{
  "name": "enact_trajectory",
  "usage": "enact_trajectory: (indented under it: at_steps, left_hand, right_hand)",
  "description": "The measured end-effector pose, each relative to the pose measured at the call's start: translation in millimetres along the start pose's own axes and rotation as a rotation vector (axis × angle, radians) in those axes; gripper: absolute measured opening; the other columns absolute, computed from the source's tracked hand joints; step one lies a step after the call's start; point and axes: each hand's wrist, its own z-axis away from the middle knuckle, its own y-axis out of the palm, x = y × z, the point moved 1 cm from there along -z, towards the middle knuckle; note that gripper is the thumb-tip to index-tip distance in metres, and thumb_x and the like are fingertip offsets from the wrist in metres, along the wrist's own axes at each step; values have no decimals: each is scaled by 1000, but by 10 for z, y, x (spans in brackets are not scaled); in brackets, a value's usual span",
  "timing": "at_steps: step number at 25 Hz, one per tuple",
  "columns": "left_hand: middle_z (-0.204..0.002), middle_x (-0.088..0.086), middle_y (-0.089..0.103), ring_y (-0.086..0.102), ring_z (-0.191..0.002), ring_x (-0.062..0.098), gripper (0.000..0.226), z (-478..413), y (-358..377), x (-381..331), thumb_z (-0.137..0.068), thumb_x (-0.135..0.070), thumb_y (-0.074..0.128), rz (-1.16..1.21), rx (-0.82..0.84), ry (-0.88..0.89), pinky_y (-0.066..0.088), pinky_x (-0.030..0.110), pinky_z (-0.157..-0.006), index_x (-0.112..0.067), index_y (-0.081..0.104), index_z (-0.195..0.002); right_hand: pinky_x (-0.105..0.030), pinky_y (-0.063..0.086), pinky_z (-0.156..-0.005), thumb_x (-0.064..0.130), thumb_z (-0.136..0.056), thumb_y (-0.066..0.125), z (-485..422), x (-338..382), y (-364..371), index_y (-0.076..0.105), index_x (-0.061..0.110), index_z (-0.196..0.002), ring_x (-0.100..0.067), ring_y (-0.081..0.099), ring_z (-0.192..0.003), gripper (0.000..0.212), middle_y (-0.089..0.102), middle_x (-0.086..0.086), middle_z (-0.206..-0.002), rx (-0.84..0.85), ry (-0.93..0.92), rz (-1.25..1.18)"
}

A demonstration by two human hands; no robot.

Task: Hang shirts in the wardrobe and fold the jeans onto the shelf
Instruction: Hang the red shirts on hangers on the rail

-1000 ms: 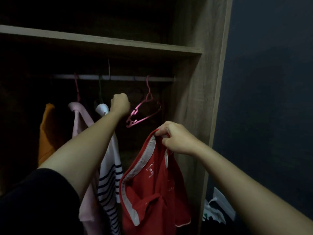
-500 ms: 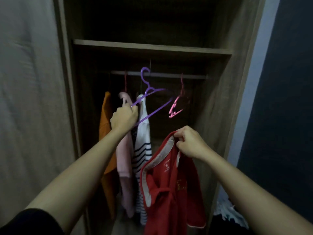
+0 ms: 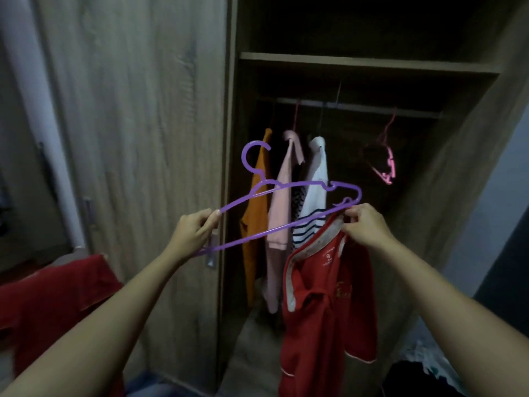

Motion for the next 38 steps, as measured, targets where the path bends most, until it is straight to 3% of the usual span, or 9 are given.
enact_trajectory:
  at_steps: [7,11,17,21,25,29,31,35,38]
  left_hand:
    - [-56,-15,56,48,-49,-4,35,120,-476,548,-83,-57,36,-37,15,55,33,14,-54,-33,53,-63]
    - [-59,-6,55,46,-49,0,39,134,-401,662,-84,-57,36,-16,88,136,35,20,-54,-28,51,-62]
    - [-57,-10,55,49,-47,2,41,224,197,410,-88,-53,38,138,135,238,38,26,-51,-24,47,-59]
    - [-51,-15,50,42,-45,-5,32,227,140,391,-88,-45,42,319,-47,213,32,18,-48,-35,50,-59]
    - [-52,-11,50,46,-50,-3,23,136,-26,184,-88,-44,44,222,-145,253,35,23,-52,-41,51,-67]
    - [-96,13,56,49,-91,25,14,407,135,-57,-84,-28,51,112,-455,252,39,36,-79,-22,57,-95]
    - [-110,11,46,44,-100,24,18,781,477,-154,-79,-28,51,132,-315,268,39,34,-84,-25,58,-95]
    - [-129,8,47,45,-122,20,37,828,1078,-66,-85,-43,52,344,387,-98,31,19,-97,-27,65,-115]
    - [-123,8,56,53,-110,11,37,546,1029,67,-84,-18,68,601,469,-218,35,-1,-82,-15,59,-120]
  right_hand:
    - [-21,31,-45,2,-77,59,-10,220,-96,62,15,-58,-10,47,-51,23,49,6,-53,-53,94,-165]
    - [-24,34,-60,6,-74,65,51,497,60,70,8,-76,-20,56,-82,6,56,-1,-76,-1,-52,28]
    - [-35,40,-100,15,-79,55,138,1008,290,64,18,-120,-26,46,-120,43,51,2,-132,94,-301,181]
    - [-37,36,-83,64,-88,21,179,1044,191,61,30,-113,-18,54,-102,58,65,7,-108,-29,-451,364]
    - [-24,31,-42,56,-93,24,179,1042,121,56,19,-72,-26,63,-53,53,65,-2,-61,-381,-533,496]
    - [-23,26,-44,55,-91,28,90,1117,-29,52,16,-67,-30,62,-52,52,62,-4,-57,-487,-512,452]
    - [-25,28,-46,56,-91,26,90,1189,-147,52,16,-68,-32,62,-58,53,62,-4,-59,-525,-485,353]
    - [-24,25,-44,47,-93,35,209,1356,-379,49,20,-64,-24,57,-51,42,52,3,-51,-571,-590,221]
    - [-27,33,-45,44,-94,34,284,1190,-534,46,18,-61,-24,57,-51,44,52,1,-52,-565,-628,295]
